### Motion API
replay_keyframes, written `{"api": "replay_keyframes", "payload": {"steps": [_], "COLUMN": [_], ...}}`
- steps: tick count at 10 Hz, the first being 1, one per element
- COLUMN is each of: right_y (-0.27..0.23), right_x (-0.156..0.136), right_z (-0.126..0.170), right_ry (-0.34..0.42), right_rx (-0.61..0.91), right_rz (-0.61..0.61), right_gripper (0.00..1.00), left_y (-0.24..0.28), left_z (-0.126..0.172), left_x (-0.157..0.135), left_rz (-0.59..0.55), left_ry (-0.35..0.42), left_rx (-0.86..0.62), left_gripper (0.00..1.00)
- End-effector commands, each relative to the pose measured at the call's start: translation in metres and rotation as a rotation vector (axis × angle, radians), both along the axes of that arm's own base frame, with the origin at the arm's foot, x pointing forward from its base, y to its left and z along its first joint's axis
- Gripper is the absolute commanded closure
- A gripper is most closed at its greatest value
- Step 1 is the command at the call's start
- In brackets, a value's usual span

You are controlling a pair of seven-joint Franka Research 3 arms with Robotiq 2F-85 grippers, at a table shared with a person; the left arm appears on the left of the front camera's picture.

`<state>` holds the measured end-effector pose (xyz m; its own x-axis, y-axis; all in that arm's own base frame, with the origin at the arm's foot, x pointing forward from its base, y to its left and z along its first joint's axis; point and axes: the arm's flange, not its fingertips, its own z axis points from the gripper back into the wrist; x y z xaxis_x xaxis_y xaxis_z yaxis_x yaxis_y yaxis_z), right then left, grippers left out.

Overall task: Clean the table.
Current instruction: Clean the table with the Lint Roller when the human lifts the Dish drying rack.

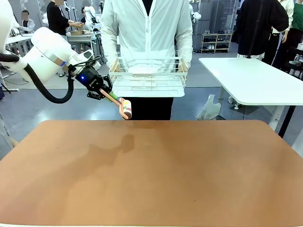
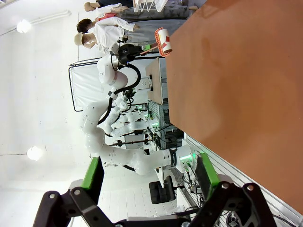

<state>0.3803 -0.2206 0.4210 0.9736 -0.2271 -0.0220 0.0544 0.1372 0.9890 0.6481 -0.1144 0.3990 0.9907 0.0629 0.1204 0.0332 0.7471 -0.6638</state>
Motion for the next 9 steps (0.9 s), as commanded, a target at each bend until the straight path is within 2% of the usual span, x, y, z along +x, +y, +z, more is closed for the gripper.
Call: {"api": "replay_keyframes", "payload": {"steps": [1,3,5,9], "right_y": [0.0,0.0,0.0,0.0], "right_x": [0.0,0.0,0.0,0.0], "right_z": [0.003,0.003,0.003,0.003], "right_ry": [0.004,0.004,0.004,0.004], "right_rx": [-0.006,-0.006,-0.006,-0.006], "right_rz": [-0.003,-0.003,-0.003,-0.003], "right_gripper": [0.0,0.0,0.0,0.0], "left_y": [0.014,0.025,0.037,0.088], "left_z": [0.008,0.041,0.084,0.144], "left_x": [-0.018,-0.036,-0.067,-0.094], "left_rz": [-0.044,-0.039,-0.009,0.05], "left_ry": [0.046,0.002,-0.048,-0.062], "left_rx": [0.045,0.18,0.355,0.588], "left_gripper": [0.79,0.79,0.79,0.79]}}
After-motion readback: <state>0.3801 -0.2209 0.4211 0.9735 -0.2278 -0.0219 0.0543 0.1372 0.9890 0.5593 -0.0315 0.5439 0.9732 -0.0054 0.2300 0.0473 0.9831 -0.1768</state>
